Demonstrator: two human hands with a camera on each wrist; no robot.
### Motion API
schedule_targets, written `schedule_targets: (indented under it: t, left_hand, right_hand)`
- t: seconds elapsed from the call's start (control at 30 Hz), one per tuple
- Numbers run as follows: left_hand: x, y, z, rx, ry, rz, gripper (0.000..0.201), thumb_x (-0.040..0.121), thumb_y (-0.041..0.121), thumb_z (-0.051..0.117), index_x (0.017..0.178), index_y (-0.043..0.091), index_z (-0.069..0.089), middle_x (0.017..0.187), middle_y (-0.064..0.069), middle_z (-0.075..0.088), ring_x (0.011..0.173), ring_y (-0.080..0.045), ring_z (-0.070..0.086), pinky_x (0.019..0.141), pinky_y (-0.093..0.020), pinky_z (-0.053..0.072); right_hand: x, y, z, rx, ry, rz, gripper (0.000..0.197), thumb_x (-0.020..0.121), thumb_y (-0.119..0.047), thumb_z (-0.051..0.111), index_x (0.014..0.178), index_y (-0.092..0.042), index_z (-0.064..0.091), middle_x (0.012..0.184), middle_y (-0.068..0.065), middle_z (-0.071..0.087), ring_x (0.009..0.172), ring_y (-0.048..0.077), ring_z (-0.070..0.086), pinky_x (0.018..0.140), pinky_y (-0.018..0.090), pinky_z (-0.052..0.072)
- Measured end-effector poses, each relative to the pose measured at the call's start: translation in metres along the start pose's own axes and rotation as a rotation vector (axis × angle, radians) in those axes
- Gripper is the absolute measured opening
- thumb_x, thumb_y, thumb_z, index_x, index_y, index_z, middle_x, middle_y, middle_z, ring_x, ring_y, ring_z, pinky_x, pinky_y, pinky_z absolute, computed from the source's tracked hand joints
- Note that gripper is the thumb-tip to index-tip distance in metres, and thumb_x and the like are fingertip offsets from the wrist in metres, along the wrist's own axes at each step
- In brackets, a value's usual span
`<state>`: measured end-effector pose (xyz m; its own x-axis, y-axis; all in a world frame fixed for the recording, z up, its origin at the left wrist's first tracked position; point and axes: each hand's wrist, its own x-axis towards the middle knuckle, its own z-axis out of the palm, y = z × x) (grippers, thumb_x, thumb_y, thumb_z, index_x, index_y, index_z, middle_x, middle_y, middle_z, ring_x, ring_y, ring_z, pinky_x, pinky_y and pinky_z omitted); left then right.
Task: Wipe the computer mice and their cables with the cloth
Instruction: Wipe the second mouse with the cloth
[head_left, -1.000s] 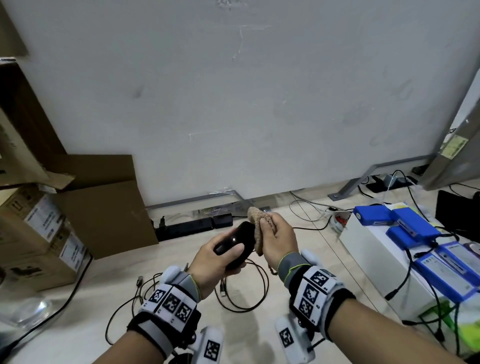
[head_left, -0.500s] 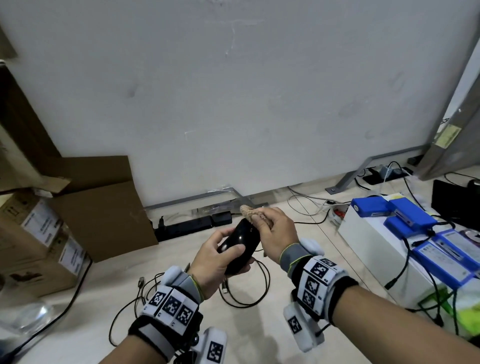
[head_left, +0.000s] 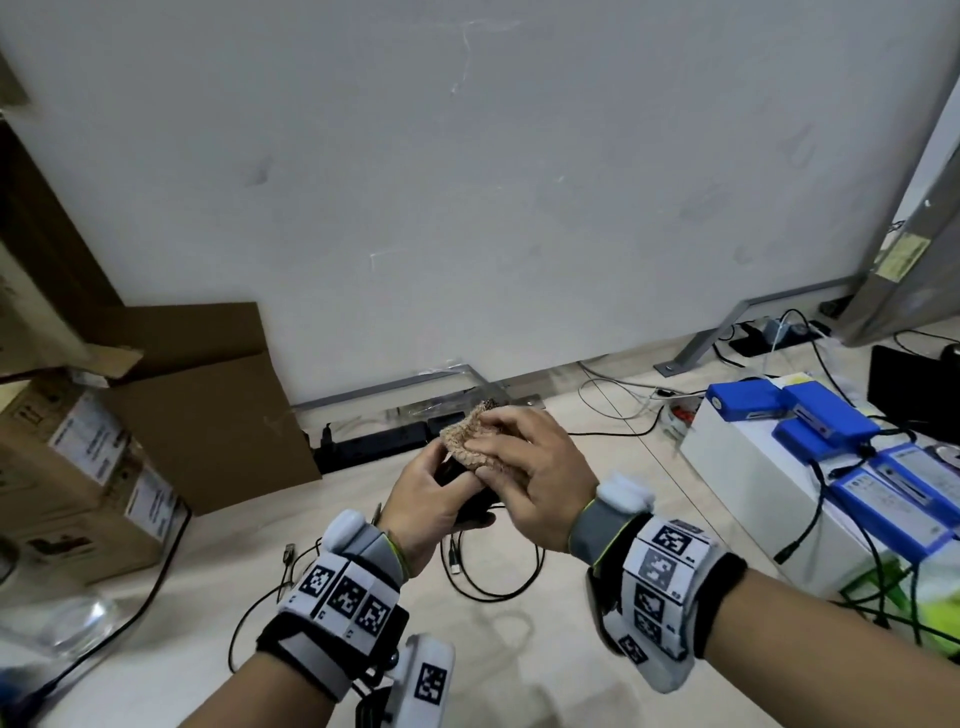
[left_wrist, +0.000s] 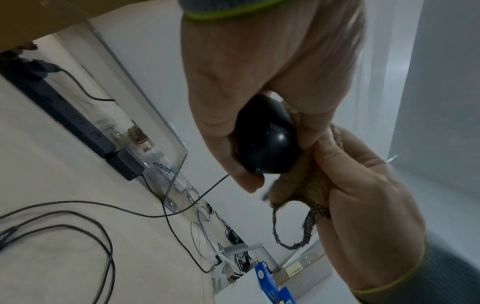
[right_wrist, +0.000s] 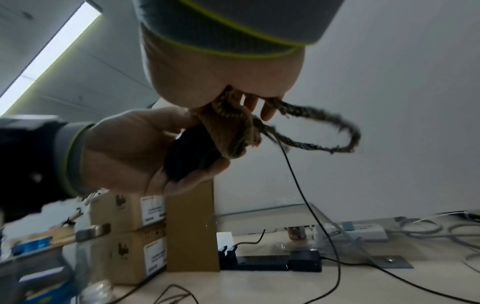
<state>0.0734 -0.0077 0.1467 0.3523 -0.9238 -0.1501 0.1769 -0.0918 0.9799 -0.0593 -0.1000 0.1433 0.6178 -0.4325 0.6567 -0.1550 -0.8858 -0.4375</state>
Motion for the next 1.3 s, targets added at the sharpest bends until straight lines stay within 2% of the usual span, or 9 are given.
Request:
schedule_targets:
  t: [0.17,0.37,0.6,0.73,0.87,0.97,1.07,1.17,1.3]
  left_hand:
    - [0.0,0.003,-0.002,0.038,0.052,0.045,0.035,0.086,0.007,0.068,0.117,0.02,0.059,0.108,-0.013,0.067,0.089,-0.03,0.071,0.075,-0.05,0.059]
    - [-0.001,-0.002,0.002,0.005,0.074,0.088,0.042,0.086,0.0,0.064,0.122,0.019,0.055,0.112,-0.01,0.064,0.093,-0.022,0.068,0.076,-0.044,0.059]
    - [-0.001,-0.001,-0.009,-0.06,0.07,0.03,0.039,0.087,-0.001,0.063,0.115,0.023,0.053,0.098,-0.009,0.067,0.084,-0.026,0.068,0.079,-0.047,0.059]
    - [0.002,-0.001,-0.015,-0.085,0.09,0.023,0.045,0.085,-0.002,0.064,0.12,0.023,0.049,0.106,-0.013,0.066,0.085,-0.025,0.069,0.069,-0.038,0.059]
    - [0.0,0.001,-0.008,-0.117,-0.029,-0.006,0.059,0.072,0.019,0.076,0.125,0.025,0.049,0.102,-0.005,0.069,0.087,-0.024,0.07,0.075,-0.045,0.059]
    - [0.002,-0.003,-0.005,-0.02,-0.011,0.028,0.074,0.062,0.021,0.088,0.125,0.025,0.049,0.101,-0.004,0.07,0.087,-0.021,0.07,0.079,-0.047,0.058]
    - [0.003,-0.006,-0.005,-0.067,-0.026,0.014,0.064,0.072,0.006,0.08,0.127,0.017,0.049,0.102,-0.012,0.07,0.086,-0.026,0.07,0.069,-0.041,0.058]
    - [0.004,-0.006,-0.011,-0.18,-0.03,-0.006,0.056,0.078,0.001,0.071,0.127,0.015,0.05,0.101,-0.011,0.069,0.082,-0.026,0.07,0.063,-0.036,0.056]
    - [0.006,-0.006,-0.013,-0.224,-0.072,-0.015,0.053,0.081,-0.002,0.066,0.128,0.014,0.049,0.095,-0.009,0.069,0.08,-0.024,0.068,0.063,-0.036,0.056]
  right_hand:
    - [0.0,-0.011,0.007,0.341,0.127,0.445,0.021,0.083,-0.037,0.058,0.096,-0.027,0.071,0.119,-0.005,0.054,0.114,0.005,0.052,0.1,0.021,0.041]
    - [0.005,-0.007,0.015,0.457,0.197,0.792,0.034,0.073,-0.024,0.063,0.104,-0.036,0.059,0.098,-0.011,0.067,0.09,0.01,0.066,0.083,0.036,0.056]
    - [0.014,-0.008,-0.005,0.813,0.153,0.918,0.036,0.083,0.012,0.043,0.078,-0.019,0.06,0.077,0.002,0.064,0.073,0.019,0.057,0.062,0.028,0.048]
    - [0.014,-0.009,-0.006,0.912,0.04,0.992,0.028,0.087,0.006,0.04,0.081,-0.018,0.054,0.086,0.016,0.066,0.075,0.025,0.058,0.058,0.028,0.045]
    - [0.012,-0.005,0.001,0.502,0.108,0.868,0.02,0.08,-0.006,0.067,0.081,-0.02,0.051,0.074,0.004,0.06,0.065,0.018,0.051,0.06,0.029,0.045]
    - [0.012,-0.014,0.004,0.466,0.125,0.828,0.028,0.074,-0.015,0.076,0.091,-0.024,0.055,0.079,-0.001,0.066,0.065,0.014,0.059,0.061,0.027,0.052]
    - [0.013,-0.022,0.0,0.742,0.046,0.874,0.026,0.074,-0.022,0.081,0.092,-0.015,0.064,0.077,0.003,0.065,0.058,0.01,0.058,0.049,0.022,0.046]
    - [0.013,-0.024,-0.008,1.146,-0.05,0.985,0.033,0.086,-0.036,0.063,0.103,-0.008,0.065,0.072,0.003,0.062,0.05,0.009,0.054,0.047,0.023,0.042]
    - [0.011,-0.024,-0.007,1.201,-0.074,1.024,0.027,0.085,-0.025,0.057,0.102,-0.006,0.066,0.075,0.007,0.067,0.058,0.017,0.061,0.054,0.029,0.048]
